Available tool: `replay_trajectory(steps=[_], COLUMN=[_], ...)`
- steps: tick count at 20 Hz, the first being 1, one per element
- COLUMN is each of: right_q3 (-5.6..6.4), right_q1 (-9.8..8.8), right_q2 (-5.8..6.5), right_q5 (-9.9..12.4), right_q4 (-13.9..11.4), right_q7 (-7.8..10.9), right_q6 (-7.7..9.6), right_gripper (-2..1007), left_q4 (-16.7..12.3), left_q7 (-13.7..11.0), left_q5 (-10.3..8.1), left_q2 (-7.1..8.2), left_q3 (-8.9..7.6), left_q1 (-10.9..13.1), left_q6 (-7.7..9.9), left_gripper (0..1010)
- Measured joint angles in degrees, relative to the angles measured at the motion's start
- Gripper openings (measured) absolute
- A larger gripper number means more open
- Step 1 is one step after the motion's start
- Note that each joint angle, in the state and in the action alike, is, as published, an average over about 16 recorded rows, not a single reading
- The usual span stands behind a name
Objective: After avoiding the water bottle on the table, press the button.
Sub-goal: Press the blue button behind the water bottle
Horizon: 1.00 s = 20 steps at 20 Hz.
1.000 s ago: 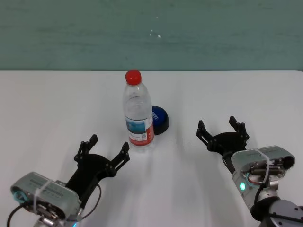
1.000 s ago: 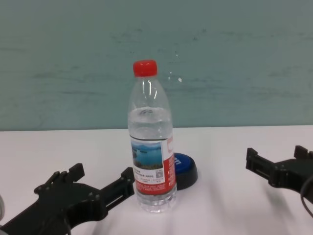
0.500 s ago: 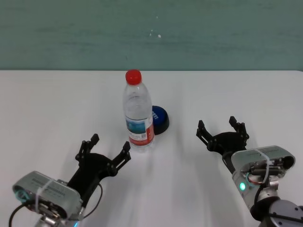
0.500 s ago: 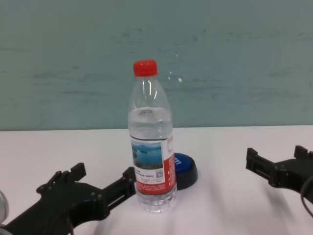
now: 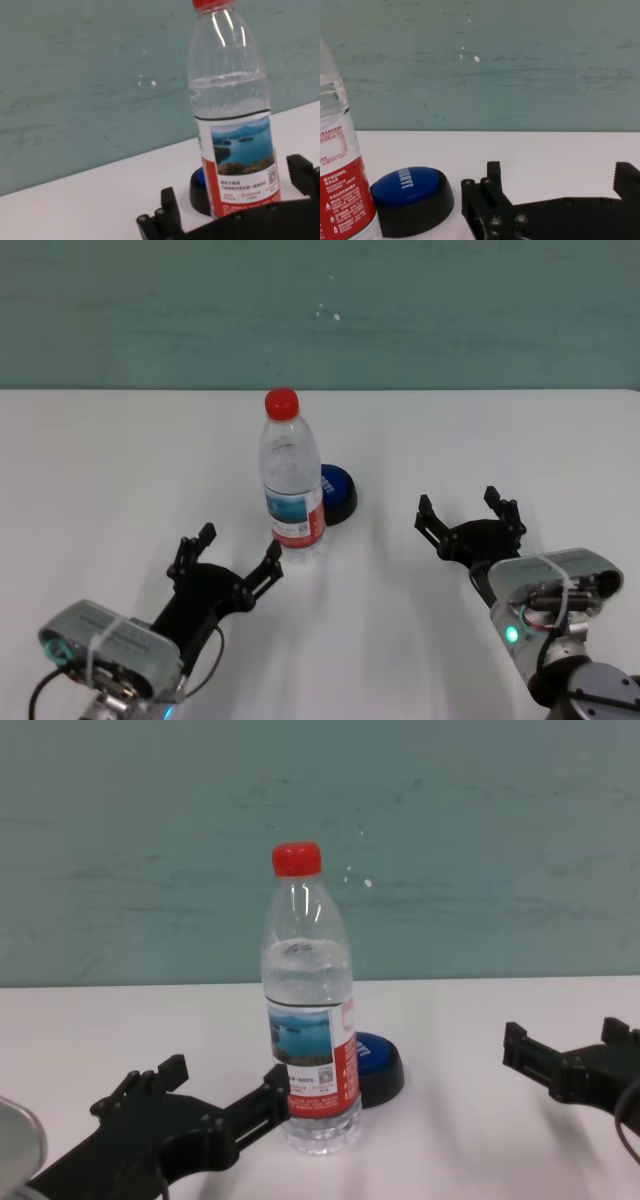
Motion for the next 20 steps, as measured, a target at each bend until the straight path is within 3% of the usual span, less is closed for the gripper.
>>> replay_trajectory(steps=[20], right_q3=[0.0], right_q1=[0.0], right_q2=[0.0], right_q5=[0.0], right_q4=[0.0], right_q7=[0.0], right_q6=[0.0], right_gripper=[1004], left_q4=[2.26], left_q7=[1.1], left_q5=[1.18], left_q2=[-1.6], left_q3=[0.32], left_q1=[-2.42], left_q6=[0.25], left_gripper=[1010])
